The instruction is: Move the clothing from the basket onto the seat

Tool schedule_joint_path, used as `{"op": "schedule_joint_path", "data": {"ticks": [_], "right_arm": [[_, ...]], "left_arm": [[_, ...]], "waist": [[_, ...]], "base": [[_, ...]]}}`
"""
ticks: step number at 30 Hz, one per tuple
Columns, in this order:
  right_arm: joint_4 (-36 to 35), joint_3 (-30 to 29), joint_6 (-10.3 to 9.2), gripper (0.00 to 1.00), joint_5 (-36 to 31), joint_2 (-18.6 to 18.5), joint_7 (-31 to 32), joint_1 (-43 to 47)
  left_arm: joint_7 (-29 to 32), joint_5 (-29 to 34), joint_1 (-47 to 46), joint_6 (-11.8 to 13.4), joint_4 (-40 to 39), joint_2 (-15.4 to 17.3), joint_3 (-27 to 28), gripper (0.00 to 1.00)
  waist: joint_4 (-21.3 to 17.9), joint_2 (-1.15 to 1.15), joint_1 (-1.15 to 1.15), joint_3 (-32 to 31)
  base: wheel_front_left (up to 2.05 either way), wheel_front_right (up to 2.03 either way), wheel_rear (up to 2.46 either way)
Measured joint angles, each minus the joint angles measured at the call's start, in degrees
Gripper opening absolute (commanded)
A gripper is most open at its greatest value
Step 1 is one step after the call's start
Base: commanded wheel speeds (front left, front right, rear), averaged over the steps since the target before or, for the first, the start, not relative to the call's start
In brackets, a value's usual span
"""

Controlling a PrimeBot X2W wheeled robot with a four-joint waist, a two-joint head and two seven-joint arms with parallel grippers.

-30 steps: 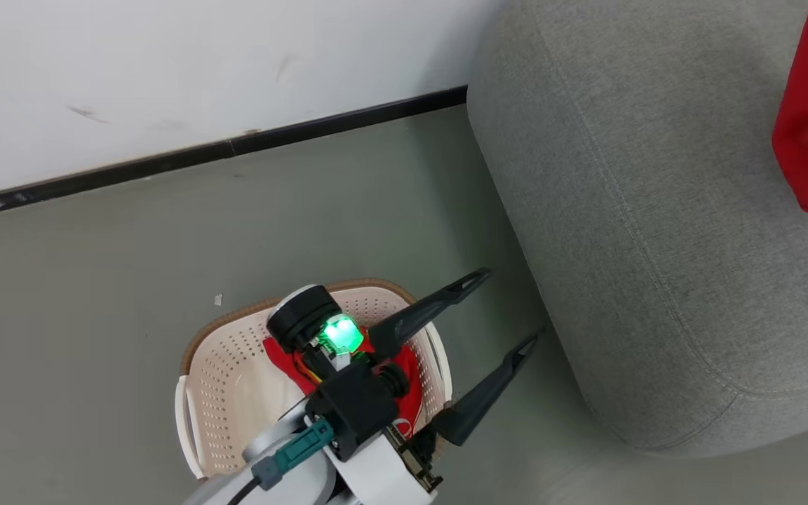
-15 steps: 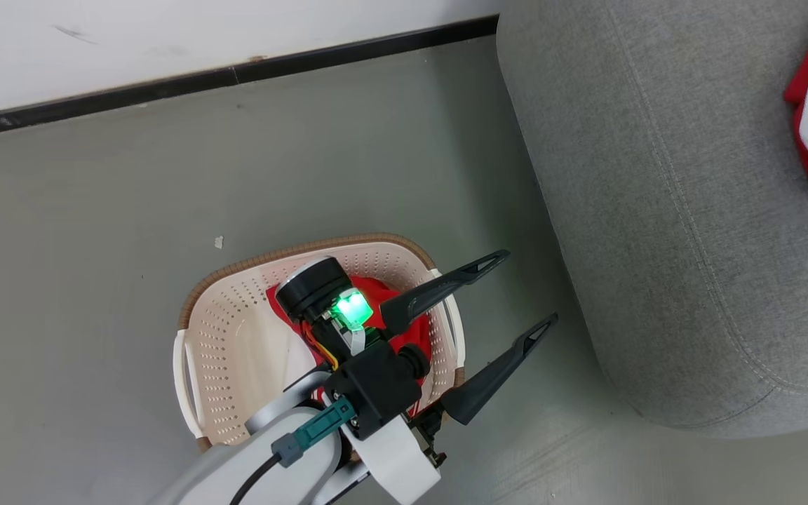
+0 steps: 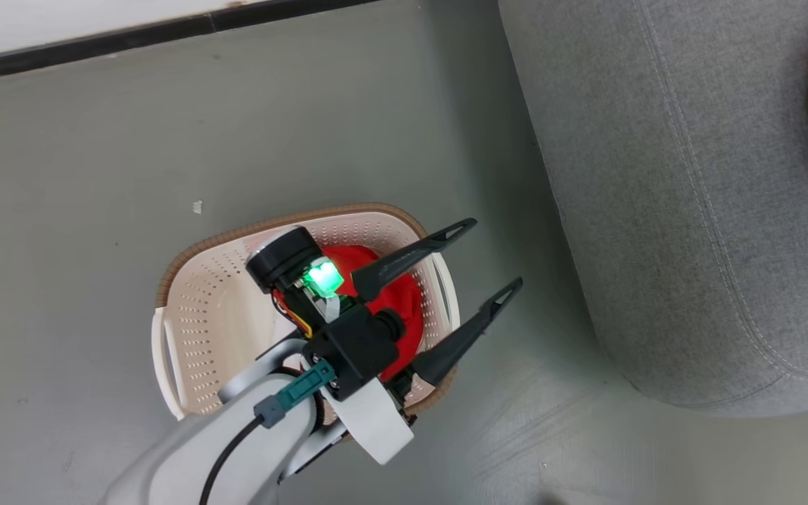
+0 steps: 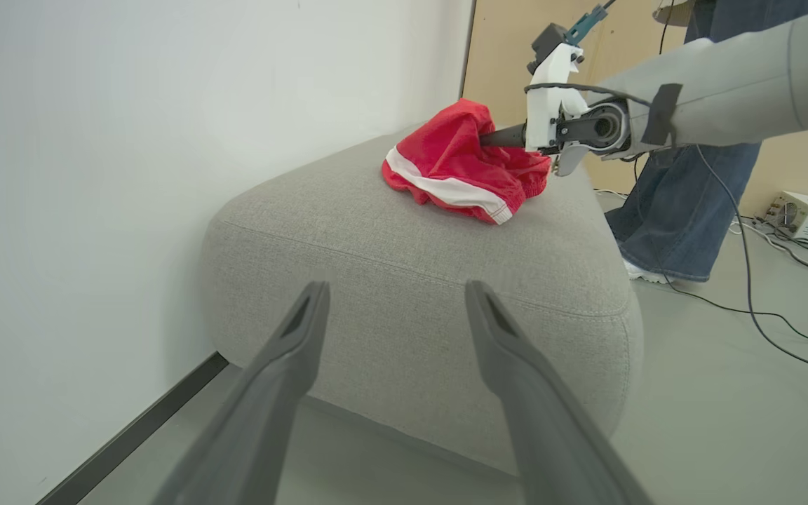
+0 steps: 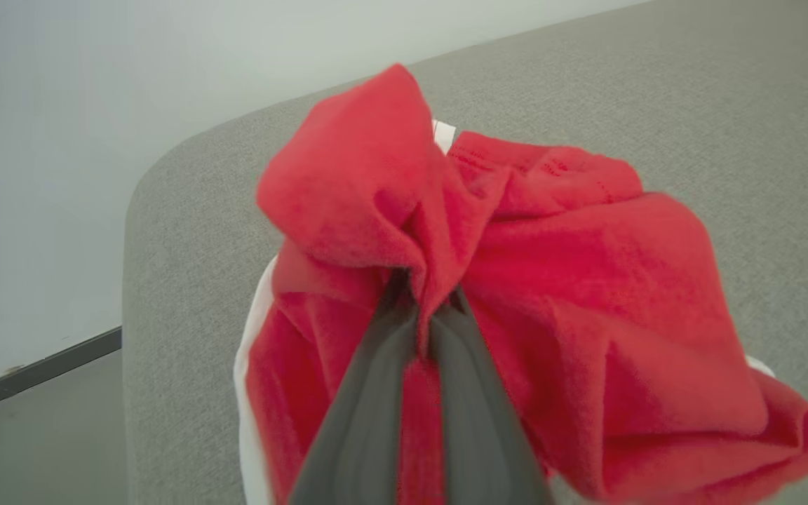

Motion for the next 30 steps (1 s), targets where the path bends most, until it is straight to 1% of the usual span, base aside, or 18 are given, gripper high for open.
{"op": "schedule_joint_path", "data": {"ticks": [4, 8, 13, 18, 21, 23, 30], "right_arm": [[-0.11, 1.0, 0.0, 1.0, 0.12, 0.89, -0.37, 0.04], [-2.0, 4.19, 0.0, 1.0, -0.04, 2.29, -1.0, 1.09], [-5.54, 6.58, 0.0, 1.0, -0.44, 2.63, -1.47, 2.49], [-9.98, 8.35, 0.0, 1.0, -0.32, 2.54, -1.68, 3.37], [-12.94, 9.25, 0.0, 1.0, -0.33, 2.45, -2.09, 4.22], [-14.72, 9.37, 0.0, 1.0, -0.33, 2.46, -2.09, 4.58], [-21.92, 10.17, 0.0, 1.0, -0.76, 2.68, -2.25, 5.43]], "left_arm": [[-0.7, 0.08, -0.3, -0.13, 1.15, 0.93, 0.78, 1.0], [-1.77, 0.07, -0.3, -0.13, 2.92, 1.57, 1.97, 1.0], [-2.5, 0.02, -0.29, -0.13, 4.71, 2.07, 2.58, 1.0], [-3.55, -0.07, -0.14, 0.18, 6.22, 2.97, 4.47, 1.0], [-4.02, -0.12, 0.3, 0.99, 6.93, 3.43, 6.14, 1.0], [-4.2, -0.13, 0.99, 1.97, 7.25, 3.72, 7.53, 1.0], [-4.57, -1.56, 4.31, 6.15, 8.55, 5.16, 14.29, 1.0]], "waist": [[-1.03, 0.0, 0.0, 0.68], [-2.49, 0.0, 0.0, 0.67], [-3.62, 0.0, 0.0, -0.39], [-4.26, 0.0, 0.0, -2.1], [-4.4, 0.0, 0.0, -3.3], [-4.39, 0.0, 0.0, -4.16], [-3.8, 0.0, 0.0, -7.35]], "base": [[0.0, 0.0, 0.0], [0.0, 0.0, 0.0], [0.0, 0.0, 0.0], [0.0, 0.0, 0.0], [0.0, 0.0, 0.0], [0.0, 0.0, 0.0], [0.0, 0.0, 0.0]]}}
